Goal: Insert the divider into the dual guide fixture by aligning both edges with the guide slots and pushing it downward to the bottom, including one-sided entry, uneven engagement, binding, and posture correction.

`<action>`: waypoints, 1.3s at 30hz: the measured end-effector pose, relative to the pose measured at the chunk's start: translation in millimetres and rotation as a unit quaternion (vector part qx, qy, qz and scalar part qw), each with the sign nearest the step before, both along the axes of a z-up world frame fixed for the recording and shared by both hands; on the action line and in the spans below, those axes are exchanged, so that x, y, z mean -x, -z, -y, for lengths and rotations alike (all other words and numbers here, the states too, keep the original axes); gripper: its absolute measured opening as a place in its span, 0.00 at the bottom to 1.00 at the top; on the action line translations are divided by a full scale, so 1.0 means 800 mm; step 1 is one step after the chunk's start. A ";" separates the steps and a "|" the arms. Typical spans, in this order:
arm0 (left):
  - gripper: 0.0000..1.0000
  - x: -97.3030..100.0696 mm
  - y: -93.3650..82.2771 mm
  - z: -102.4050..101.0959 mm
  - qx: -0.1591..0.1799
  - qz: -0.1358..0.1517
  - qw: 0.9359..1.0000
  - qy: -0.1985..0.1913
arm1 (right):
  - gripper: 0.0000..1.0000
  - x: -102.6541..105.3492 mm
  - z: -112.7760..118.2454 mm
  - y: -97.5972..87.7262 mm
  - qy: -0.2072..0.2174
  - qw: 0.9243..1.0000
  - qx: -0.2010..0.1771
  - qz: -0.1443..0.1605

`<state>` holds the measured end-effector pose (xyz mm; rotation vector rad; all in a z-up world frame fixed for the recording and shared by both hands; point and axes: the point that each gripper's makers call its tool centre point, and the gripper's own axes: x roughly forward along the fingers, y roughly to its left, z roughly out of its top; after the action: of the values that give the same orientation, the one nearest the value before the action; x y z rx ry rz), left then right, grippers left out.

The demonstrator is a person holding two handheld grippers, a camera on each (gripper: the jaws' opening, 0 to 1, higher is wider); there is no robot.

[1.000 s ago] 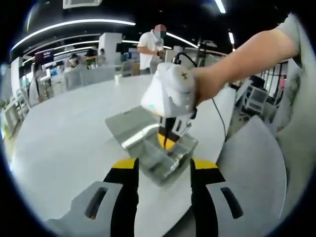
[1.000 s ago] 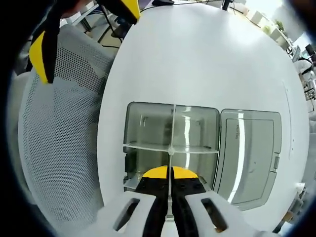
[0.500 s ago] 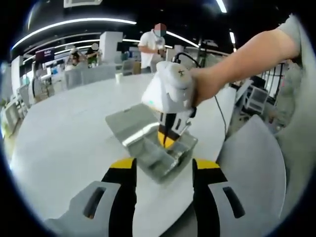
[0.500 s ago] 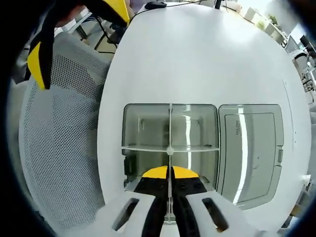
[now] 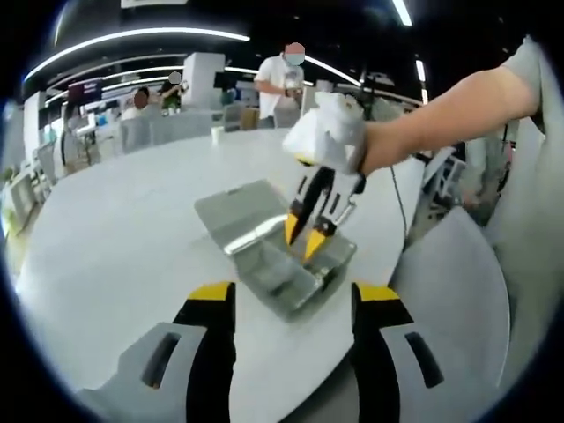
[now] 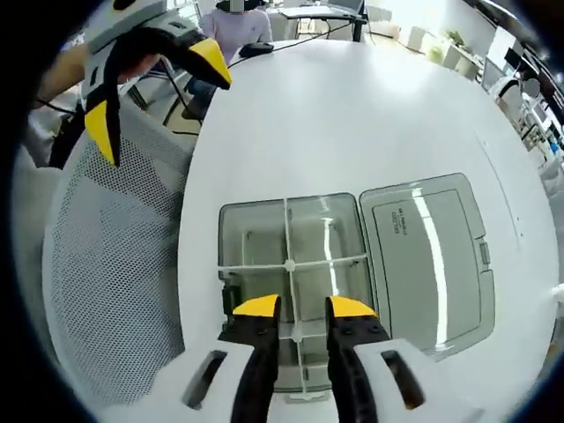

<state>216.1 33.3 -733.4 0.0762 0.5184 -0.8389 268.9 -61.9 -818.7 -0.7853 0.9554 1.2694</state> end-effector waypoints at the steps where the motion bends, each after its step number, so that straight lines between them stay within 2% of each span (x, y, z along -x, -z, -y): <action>1: 0.54 0.000 0.001 0.000 0.001 0.000 1.000 -0.001 | 0.20 0.000 0.005 -0.001 0.003 1.000 -0.001 0.001; 4: 0.59 0.001 0.001 -0.002 0.003 0.002 1.000 -0.004 | 0.24 -0.001 0.008 -0.009 0.026 0.999 -0.044 0.001; 10: 0.74 0.004 0.001 -0.008 0.020 0.000 1.000 -0.020 | 0.33 0.004 0.028 -0.021 0.055 0.994 -0.094 0.005; 12: 0.76 0.006 0.005 -0.009 0.020 -0.003 1.000 -0.022 | 0.37 0.008 0.029 -0.029 0.074 0.989 -0.126 0.006; 14: 0.78 0.008 0.004 -0.011 0.026 -0.003 0.999 -0.028 | 0.41 0.014 0.035 -0.030 0.083 0.988 -0.134 0.002; 20: 0.86 0.012 0.004 -0.015 0.041 -0.005 0.998 -0.041 | 0.52 0.033 0.049 -0.050 0.131 0.971 -0.200 0.014; 23: 0.91 0.013 0.001 -0.020 0.056 -0.007 0.997 -0.056 | 0.57 0.046 0.057 -0.061 0.151 0.963 -0.223 0.021; 27: 0.96 0.018 -0.001 -0.024 0.067 -0.009 0.996 -0.066 | 0.64 0.060 0.074 -0.068 0.172 0.956 -0.237 0.027; 31: 0.99 0.018 -0.005 -0.027 0.072 -0.002 0.994 -0.079 | 0.68 0.071 0.094 -0.083 0.216 0.937 -0.272 0.034; 34: 0.99 0.018 -0.007 -0.027 0.070 0.001 0.994 -0.081 | 0.70 0.081 0.110 -0.083 0.231 0.933 -0.274 0.039; 36: 0.99 0.019 -0.007 -0.027 0.072 -0.002 0.994 -0.082 | 0.72 0.089 0.116 -0.085 0.248 0.925 -0.285 0.039; 39: 0.99 0.023 -0.006 -0.029 0.071 -0.003 0.994 -0.085 | 0.75 0.100 0.126 -0.085 0.260 0.922 -0.282 0.050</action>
<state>198.0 56.5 -728.7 -0.1007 0.4631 -0.7066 189.0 -162.5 -750.4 -0.1214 0.6041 0.9440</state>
